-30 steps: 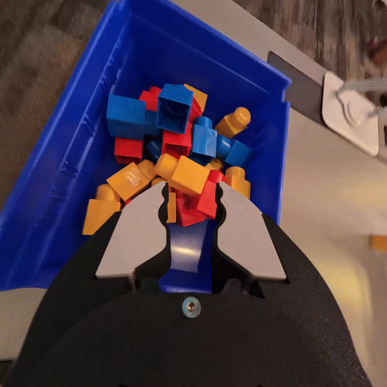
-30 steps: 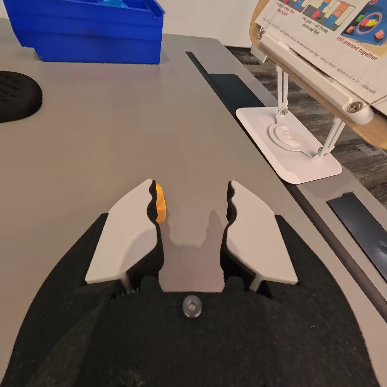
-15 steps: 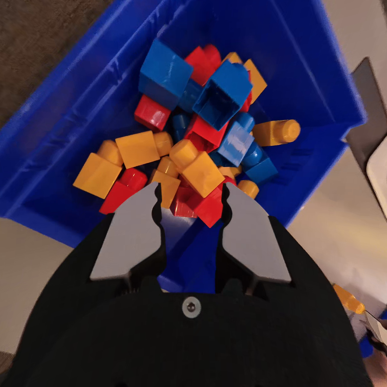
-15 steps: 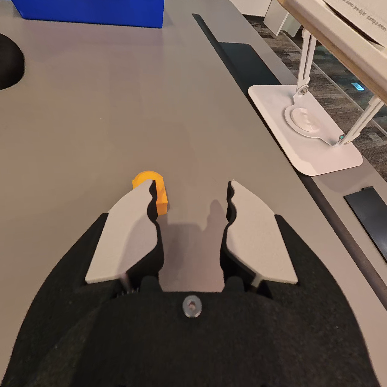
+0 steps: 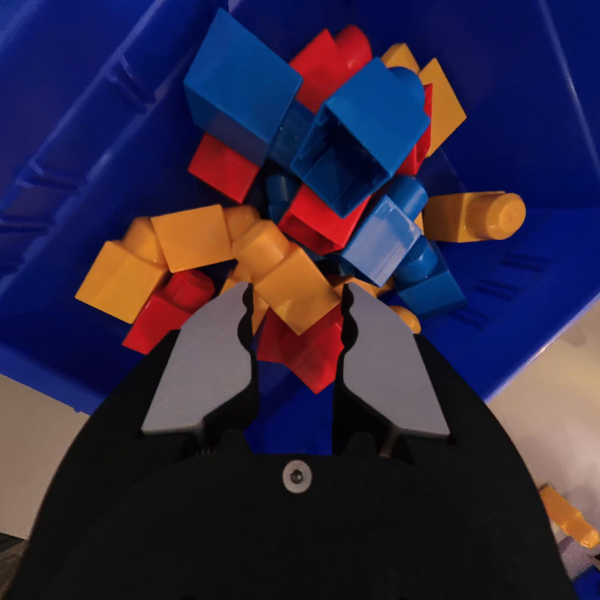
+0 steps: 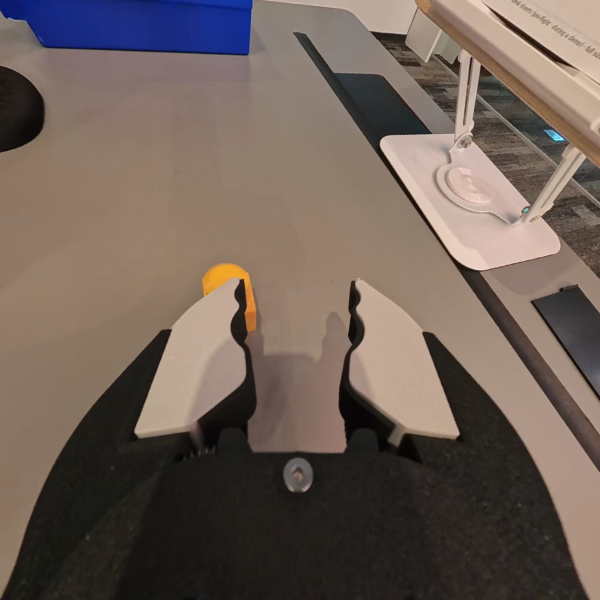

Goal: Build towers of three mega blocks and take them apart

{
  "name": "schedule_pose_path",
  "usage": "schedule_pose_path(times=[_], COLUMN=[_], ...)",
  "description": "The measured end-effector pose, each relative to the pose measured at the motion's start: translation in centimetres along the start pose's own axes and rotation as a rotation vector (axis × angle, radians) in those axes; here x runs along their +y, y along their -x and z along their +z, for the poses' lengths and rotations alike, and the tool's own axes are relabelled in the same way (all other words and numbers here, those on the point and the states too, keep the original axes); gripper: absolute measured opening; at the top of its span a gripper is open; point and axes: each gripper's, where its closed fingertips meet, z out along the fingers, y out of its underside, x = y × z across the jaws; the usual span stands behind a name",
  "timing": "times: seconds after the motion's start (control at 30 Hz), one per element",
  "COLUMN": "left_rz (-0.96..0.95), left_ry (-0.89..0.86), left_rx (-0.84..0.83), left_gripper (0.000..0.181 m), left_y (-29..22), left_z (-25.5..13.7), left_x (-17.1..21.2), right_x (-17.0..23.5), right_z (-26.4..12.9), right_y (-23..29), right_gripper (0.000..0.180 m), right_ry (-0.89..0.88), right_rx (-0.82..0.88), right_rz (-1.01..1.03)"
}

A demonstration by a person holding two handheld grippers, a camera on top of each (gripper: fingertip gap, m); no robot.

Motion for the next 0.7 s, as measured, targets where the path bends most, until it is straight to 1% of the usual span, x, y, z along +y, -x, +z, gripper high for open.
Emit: schedule_pose_path(times=[0.23,0.37,0.47,0.57,0.7], left_rz=[-0.001,-0.033,-0.019,-0.006,0.004], left_ry=[0.029,0.054,0.055,0.038,0.05], left_rx=[0.027,0.08,0.092,0.117,0.183], left_gripper=[0.052,0.052,0.052,0.041,0.04], left_y=[0.8,1.0,1.1,1.1,0.8], left_z=[0.1,0.1,0.2,0.0,-0.2], left_x=[-0.4,-0.1,-0.2,-0.5,-0.3], right_x=[0.7,0.9,0.8,0.8,0.7], right_z=[0.5,0.6,0.5,0.4,0.3], right_y=[0.2,0.2,0.2,0.1,0.1], right_gripper=[0.057,0.057,0.057,0.057,0.057], right_ry=[0.034,0.05,0.046,0.045,0.044], right_rx=[-0.018,-0.016,-0.012,-0.006,-0.007], right_rz=[0.003,-0.004,-0.005,-0.007,-0.005])
